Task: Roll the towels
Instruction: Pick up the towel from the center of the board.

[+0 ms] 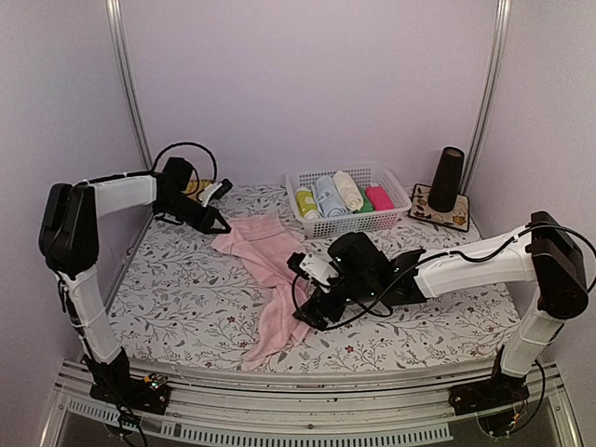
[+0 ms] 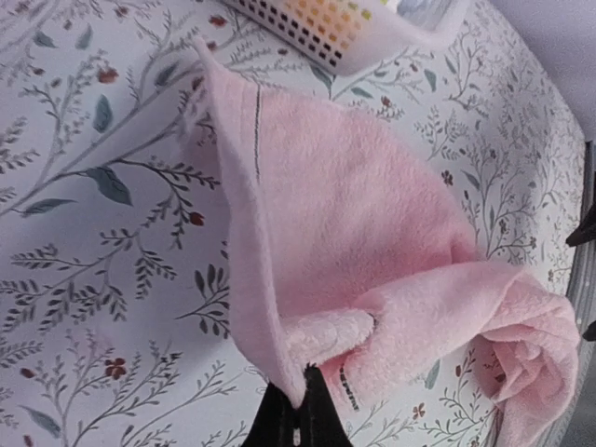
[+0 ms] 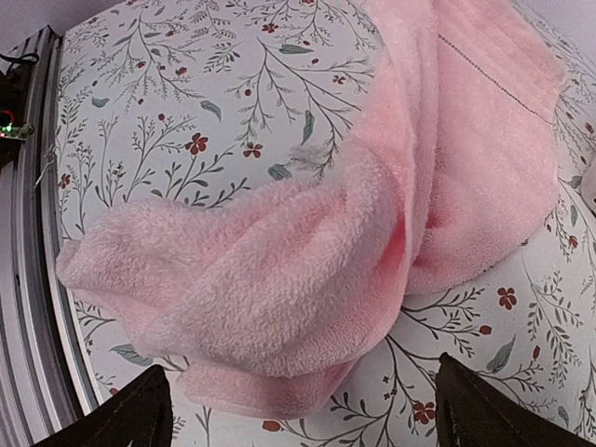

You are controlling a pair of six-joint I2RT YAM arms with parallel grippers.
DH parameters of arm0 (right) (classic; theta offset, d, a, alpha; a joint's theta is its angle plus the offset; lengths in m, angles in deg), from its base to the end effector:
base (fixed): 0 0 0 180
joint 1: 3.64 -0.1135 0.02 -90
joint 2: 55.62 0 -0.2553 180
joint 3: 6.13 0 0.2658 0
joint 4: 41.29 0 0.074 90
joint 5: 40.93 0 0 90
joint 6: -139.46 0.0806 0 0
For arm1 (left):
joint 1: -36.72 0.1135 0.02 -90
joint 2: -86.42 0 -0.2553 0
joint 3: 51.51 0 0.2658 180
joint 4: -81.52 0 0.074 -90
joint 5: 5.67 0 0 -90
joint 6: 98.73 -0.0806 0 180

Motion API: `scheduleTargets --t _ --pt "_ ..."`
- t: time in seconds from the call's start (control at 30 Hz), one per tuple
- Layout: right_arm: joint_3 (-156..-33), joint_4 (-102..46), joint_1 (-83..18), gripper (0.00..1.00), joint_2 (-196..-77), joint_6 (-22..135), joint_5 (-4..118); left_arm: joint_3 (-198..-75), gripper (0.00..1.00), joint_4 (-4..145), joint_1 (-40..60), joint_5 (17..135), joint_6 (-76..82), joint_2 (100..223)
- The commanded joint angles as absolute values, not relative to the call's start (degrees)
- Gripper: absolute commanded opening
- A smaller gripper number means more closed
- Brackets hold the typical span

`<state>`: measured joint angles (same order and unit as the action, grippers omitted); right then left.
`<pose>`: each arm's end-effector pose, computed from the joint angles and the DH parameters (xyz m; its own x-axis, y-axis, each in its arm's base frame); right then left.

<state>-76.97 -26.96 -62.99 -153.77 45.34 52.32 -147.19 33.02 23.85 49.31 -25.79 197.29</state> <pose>0.2040 0.3532 0.1416 -0.2746 -0.6041 -0.7481 -0.9026 0.4302 -0.0161 0.4084 -0.1408 0.1569 -0.7092 0.4085 -0.5746 0.6678 0.6505 -0.3617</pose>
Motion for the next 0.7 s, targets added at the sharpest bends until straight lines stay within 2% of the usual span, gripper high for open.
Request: scheduleTargets --t 0.0,0.3,0.67 --pt "-79.72 -24.43 -63.75 0.98 -156.42 44.02 50.78 -148.30 0.00 29.43 28.99 51.26 -26.04 191.50" --pt "-81.40 -23.89 -62.69 0.98 -159.37 53.19 53.54 -143.36 0.00 19.54 39.64 55.09 -35.13 188.99" --pt "-90.38 -21.85 -59.14 0.88 -167.72 58.91 54.30 -138.59 0.00 20.58 43.91 60.96 -38.00 187.77"
